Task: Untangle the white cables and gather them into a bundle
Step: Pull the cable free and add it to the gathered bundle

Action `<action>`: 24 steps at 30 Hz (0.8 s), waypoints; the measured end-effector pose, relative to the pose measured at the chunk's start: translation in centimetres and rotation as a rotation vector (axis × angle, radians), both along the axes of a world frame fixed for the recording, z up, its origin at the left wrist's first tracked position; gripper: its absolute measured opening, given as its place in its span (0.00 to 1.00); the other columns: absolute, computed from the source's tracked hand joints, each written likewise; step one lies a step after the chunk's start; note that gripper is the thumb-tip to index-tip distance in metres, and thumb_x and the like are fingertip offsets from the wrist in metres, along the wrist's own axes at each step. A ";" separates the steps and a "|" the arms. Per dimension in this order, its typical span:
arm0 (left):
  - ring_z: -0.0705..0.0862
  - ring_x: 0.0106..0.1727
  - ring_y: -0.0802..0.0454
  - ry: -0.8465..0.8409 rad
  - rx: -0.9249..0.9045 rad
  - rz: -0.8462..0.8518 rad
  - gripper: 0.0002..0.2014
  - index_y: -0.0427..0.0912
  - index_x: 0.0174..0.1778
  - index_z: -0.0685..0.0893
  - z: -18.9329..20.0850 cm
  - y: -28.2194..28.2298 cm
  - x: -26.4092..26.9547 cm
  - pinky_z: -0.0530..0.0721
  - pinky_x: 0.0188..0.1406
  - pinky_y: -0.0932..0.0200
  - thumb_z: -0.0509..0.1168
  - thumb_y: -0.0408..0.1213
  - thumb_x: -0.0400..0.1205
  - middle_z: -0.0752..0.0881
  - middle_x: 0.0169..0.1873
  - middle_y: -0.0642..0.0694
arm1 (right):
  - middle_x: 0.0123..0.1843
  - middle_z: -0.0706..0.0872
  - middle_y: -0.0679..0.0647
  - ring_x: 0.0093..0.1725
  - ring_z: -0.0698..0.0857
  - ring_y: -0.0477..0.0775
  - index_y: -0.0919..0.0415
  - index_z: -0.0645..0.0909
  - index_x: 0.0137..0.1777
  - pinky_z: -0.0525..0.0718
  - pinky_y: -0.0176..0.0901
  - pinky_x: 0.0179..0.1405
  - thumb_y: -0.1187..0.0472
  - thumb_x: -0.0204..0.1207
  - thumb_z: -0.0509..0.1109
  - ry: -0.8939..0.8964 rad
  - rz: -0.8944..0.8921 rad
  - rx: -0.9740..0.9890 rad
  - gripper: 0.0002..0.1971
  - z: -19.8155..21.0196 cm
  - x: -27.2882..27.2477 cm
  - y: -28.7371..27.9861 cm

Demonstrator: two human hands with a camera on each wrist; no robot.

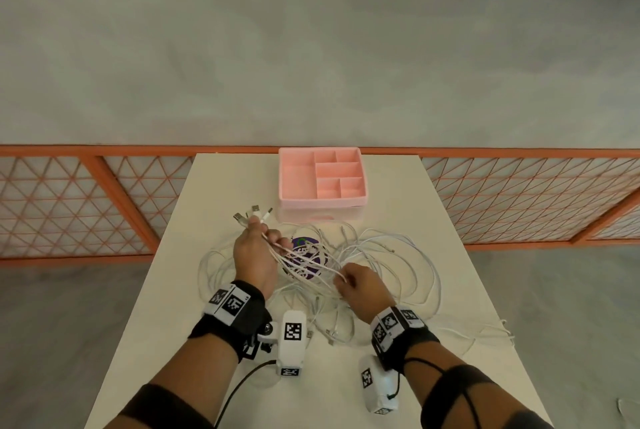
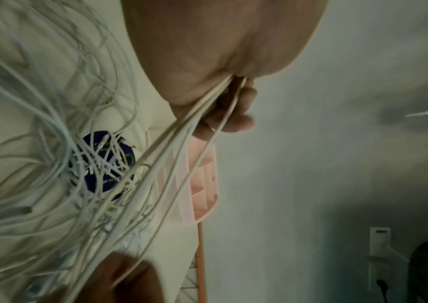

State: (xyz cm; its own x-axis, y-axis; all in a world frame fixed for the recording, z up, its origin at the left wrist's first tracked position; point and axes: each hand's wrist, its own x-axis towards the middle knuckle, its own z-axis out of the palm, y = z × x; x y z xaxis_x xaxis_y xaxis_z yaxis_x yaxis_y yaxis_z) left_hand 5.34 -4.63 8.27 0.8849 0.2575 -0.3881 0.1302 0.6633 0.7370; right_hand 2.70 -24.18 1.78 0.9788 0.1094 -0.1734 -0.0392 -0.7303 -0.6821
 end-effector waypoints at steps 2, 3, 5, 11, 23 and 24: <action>0.64 0.18 0.55 -0.033 -0.015 -0.021 0.18 0.45 0.37 0.71 0.7 0.8 -0.2 0.76 0.23 0.58 0.53 0.47 0.92 0.66 0.21 0.52 | 0.30 0.80 0.47 0.34 0.81 0.52 0.50 0.72 0.30 0.77 0.40 0.37 0.57 0.80 0.67 0.103 -0.094 -0.089 0.15 -1.3 -0.1 -2.2; 0.62 0.18 0.56 -0.039 0.004 -0.036 0.19 0.46 0.36 0.71 1.1 1.3 -0.2 0.70 0.19 0.62 0.53 0.49 0.92 0.65 0.21 0.52 | 0.30 0.81 0.49 0.35 0.83 0.55 0.51 0.73 0.29 0.78 0.41 0.37 0.58 0.79 0.67 0.162 -0.133 -0.122 0.16 -2.0 -0.2 -3.4; 0.60 0.18 0.58 -0.055 0.036 -0.066 0.19 0.47 0.36 0.71 1.7 2.2 -0.2 0.62 0.15 0.65 0.53 0.51 0.91 0.64 0.22 0.53 | 0.29 0.79 0.49 0.37 0.82 0.56 0.52 0.72 0.27 0.76 0.40 0.38 0.58 0.79 0.67 0.255 -0.196 -0.169 0.17 -2.4 -0.5 -5.3; 0.58 0.19 0.59 -0.036 0.153 -0.165 0.18 0.48 0.35 0.72 1.9 2.0 0.1 0.57 0.14 0.67 0.59 0.49 0.90 0.63 0.23 0.53 | 0.44 0.85 0.53 0.46 0.84 0.55 0.53 0.92 0.48 0.82 0.45 0.51 0.48 0.79 0.71 0.103 -0.247 -0.084 0.12 1.4 2.0 -6.9; 0.65 0.20 0.57 -0.118 0.435 -0.428 0.12 0.35 0.47 0.82 0.8 -3.8 -2.0 0.62 0.18 0.65 0.68 0.43 0.86 0.83 0.31 0.47 | 0.55 0.89 0.69 0.43 0.88 0.64 0.72 0.83 0.62 0.86 0.49 0.42 0.73 0.84 0.58 0.085 -0.055 0.929 0.15 12.9 3.5 -0.1; 0.64 0.20 0.57 -0.119 0.435 -0.438 0.13 0.37 0.44 0.81 0.7 -3.8 -2.1 0.61 0.18 0.65 0.68 0.44 0.86 0.80 0.28 0.47 | 0.54 0.89 0.67 0.42 0.88 0.62 0.70 0.83 0.61 0.87 0.47 0.41 0.73 0.84 0.59 0.032 -0.083 0.916 0.13 12.9 3.6 -0.1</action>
